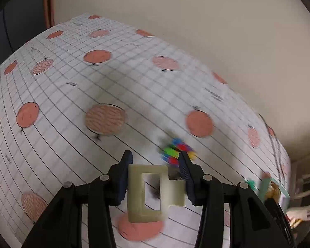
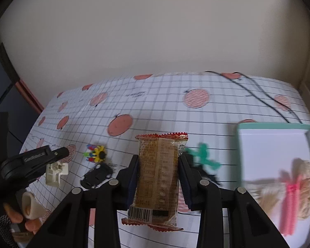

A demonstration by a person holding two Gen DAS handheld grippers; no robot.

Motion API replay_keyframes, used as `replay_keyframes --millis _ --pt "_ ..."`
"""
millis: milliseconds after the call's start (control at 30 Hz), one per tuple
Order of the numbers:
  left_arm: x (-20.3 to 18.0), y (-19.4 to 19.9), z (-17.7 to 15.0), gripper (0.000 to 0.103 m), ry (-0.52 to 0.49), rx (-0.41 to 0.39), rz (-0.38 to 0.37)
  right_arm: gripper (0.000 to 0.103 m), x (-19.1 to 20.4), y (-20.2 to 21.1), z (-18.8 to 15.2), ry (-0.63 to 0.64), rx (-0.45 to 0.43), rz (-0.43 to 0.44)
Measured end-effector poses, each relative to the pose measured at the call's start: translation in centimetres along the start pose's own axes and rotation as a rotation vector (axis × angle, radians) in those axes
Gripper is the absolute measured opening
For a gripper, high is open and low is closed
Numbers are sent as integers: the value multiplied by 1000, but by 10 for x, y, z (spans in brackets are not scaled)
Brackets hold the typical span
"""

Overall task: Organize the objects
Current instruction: 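Grasp the wafer snack packet with right tool while left tool grasps the white clip, then carry the wafer packet and white clip over the teal-rimmed tray with both tools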

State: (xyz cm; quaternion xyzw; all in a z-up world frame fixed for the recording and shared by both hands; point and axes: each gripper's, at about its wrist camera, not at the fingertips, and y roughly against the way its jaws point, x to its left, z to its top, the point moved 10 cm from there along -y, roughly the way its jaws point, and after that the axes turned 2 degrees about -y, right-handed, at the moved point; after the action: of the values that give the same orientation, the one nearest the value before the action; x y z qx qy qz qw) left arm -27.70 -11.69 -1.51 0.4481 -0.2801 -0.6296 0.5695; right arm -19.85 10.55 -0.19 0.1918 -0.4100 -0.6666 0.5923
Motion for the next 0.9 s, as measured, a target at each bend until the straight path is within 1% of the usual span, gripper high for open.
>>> replay_keyframes --millis 67,133,233,467,600,700,900 --pt "-17 7 -9 48 -13 -2 -25 39 -16 10 5 -14 -10 -11" --pt "-37 13 -19 48 -1 10 -67 39 -34 20 9 -38 -26 -24" --pt "-70 17 -35 48 -10 24 -118 39 -60 32 15 -73 -44 -22" --pt "-138 20 -58 48 -83 14 -167 39 -124 47 22 -138 -67 -61" --pt "-174 16 -68 48 -137 7 -190 39 -159 54 25 -198 -84 -70" --pt "-202 11 -77 48 -181 2 -217 39 -180 58 28 -222 -97 -91" --pt "-247 2 -92 48 -260 -3 -264 39 -220 62 29 -267 -112 -142"
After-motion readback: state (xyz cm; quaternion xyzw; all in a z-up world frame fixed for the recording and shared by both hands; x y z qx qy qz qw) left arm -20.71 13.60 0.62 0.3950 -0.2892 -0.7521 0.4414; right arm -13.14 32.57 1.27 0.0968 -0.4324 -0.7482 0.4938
